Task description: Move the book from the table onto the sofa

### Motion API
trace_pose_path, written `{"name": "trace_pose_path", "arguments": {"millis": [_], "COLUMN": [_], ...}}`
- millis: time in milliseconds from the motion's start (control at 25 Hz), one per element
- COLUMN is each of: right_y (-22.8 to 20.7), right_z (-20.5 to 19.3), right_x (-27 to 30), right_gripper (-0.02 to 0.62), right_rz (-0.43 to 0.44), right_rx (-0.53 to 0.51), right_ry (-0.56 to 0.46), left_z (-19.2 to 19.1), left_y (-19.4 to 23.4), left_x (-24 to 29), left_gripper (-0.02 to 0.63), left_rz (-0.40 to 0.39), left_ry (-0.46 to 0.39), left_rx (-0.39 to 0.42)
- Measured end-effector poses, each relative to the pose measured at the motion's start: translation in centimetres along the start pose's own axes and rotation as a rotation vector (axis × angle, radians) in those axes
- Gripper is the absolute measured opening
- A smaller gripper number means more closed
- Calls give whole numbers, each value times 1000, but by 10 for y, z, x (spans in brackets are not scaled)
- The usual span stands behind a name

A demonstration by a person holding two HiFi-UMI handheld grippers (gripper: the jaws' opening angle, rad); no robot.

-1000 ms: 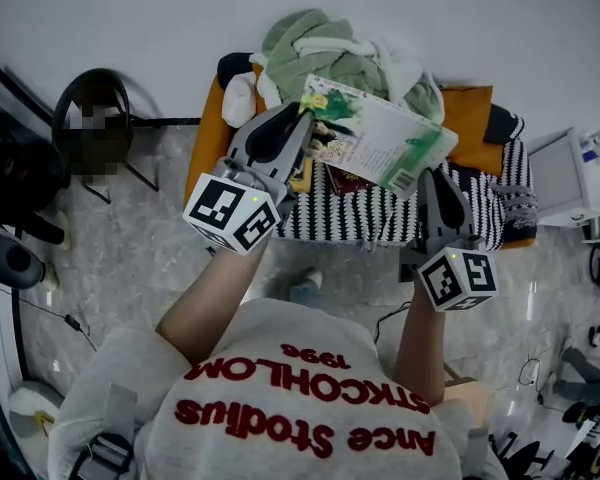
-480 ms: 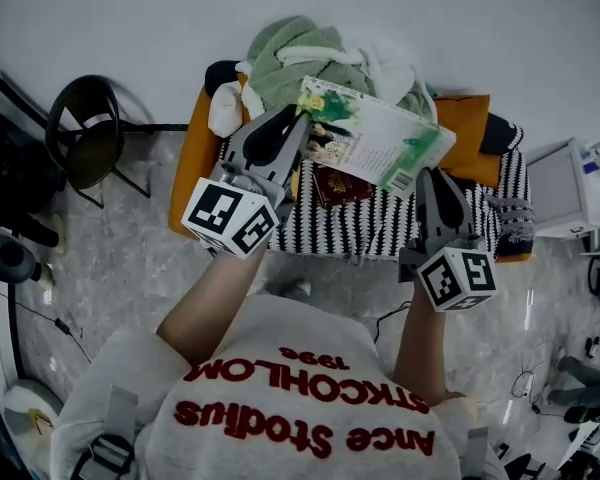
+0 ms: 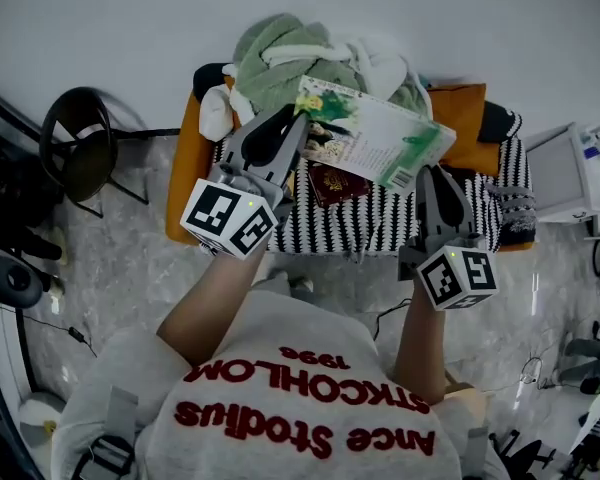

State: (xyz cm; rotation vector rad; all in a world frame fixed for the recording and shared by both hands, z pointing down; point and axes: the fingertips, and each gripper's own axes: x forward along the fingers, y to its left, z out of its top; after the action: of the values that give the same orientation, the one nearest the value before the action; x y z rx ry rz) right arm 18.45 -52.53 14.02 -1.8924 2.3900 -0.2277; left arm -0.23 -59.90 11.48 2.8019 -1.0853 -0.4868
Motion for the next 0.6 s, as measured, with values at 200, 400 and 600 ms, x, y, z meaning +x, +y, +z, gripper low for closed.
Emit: {"name": "trace_pose_path", "arguments": {"millis": [200,400,600], "right_y": [-3,-10,-20], "right_z": [-6,-19,-39], "right_x": [1,10,23], "right_gripper": [58,58,58], "right_rz": [-20,-42,-54], "right_rx": [12,42,64], "right_ry": [12,36,73], "left_z": [-9,-23,-48], "left_y": [4,14,28], "left_x": [8,15,23], "left_gripper": [66,66,66], "left_rz": [-16,-14,-6], "left_ry": [7,44,86], "left_rx": [-17,-24,-37]}}
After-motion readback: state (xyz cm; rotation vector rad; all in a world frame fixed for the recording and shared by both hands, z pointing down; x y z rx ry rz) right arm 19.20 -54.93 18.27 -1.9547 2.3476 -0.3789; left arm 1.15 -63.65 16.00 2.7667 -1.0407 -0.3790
